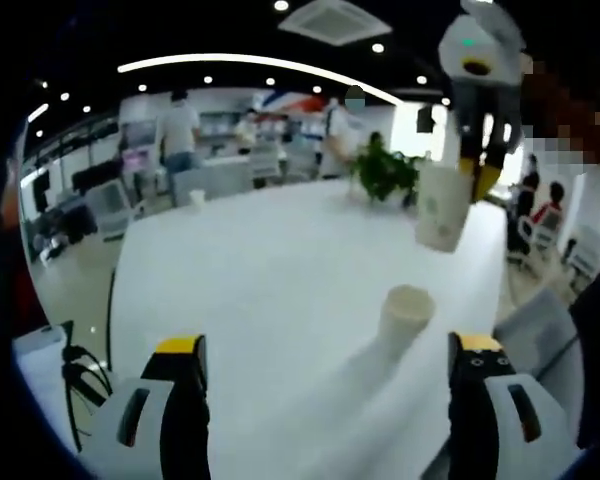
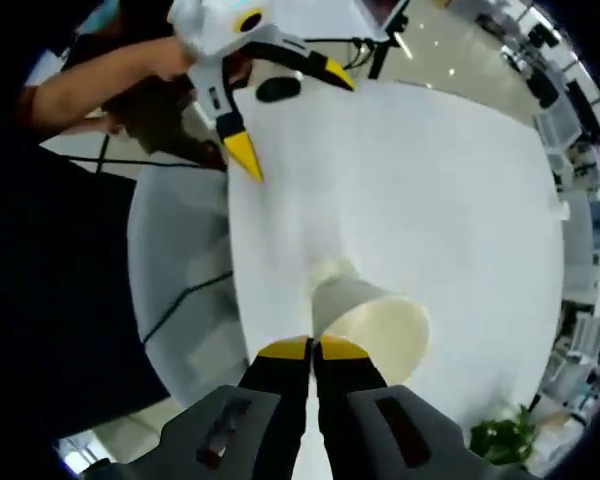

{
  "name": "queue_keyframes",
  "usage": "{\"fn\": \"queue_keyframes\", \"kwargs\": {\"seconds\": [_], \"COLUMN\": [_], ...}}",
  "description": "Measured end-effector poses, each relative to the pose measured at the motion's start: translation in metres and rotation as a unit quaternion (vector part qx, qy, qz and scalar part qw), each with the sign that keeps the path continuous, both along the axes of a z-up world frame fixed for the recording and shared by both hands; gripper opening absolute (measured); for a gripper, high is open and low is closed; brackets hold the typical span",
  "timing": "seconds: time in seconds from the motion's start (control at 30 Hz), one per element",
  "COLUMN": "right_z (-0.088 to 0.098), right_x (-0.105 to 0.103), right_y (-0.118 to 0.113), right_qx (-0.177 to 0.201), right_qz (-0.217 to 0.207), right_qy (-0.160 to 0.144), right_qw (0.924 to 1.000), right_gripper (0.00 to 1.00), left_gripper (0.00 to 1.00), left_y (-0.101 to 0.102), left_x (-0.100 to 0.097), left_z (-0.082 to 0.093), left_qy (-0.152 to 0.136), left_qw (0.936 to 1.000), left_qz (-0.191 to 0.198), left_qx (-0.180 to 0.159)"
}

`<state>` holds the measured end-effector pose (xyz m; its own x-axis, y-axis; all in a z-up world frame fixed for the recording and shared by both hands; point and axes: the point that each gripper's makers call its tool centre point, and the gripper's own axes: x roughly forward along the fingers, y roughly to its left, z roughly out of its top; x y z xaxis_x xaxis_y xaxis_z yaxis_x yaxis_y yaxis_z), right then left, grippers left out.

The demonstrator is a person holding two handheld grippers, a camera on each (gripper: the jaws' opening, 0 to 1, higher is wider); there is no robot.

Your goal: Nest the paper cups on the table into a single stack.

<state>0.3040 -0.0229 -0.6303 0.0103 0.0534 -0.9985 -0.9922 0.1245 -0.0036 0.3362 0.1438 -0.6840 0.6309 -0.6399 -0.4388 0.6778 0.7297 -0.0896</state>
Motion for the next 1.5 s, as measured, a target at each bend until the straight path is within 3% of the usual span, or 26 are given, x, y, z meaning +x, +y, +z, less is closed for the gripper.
{"fn": "queue_keyframes", "kwargs": {"seconds": [0.93,1.5], "right_z": [-0.047,-0.072], "right_x": [-0.004,-0.004], "right_y": [0.003,0.002], "right_qx": [-0.008,-0.016], "right_qz": [-0.023,-0.027], "right_qy": [0.021,0.013], "right_qw": [0.9995,0.9994], "right_gripper": [0.0,0.0], "left_gripper": [0.98,0.98], "left_y": [0.005,0.003], "left_x": [-0.007,-0.012], "left_z": [-0.008,-0.009], "left_qy": [-0.002,-0.003], "left_qw": [0.9999,1.0], "left_qz": [-0.006,-0.007], "left_qx": [0.009,0.002]}}
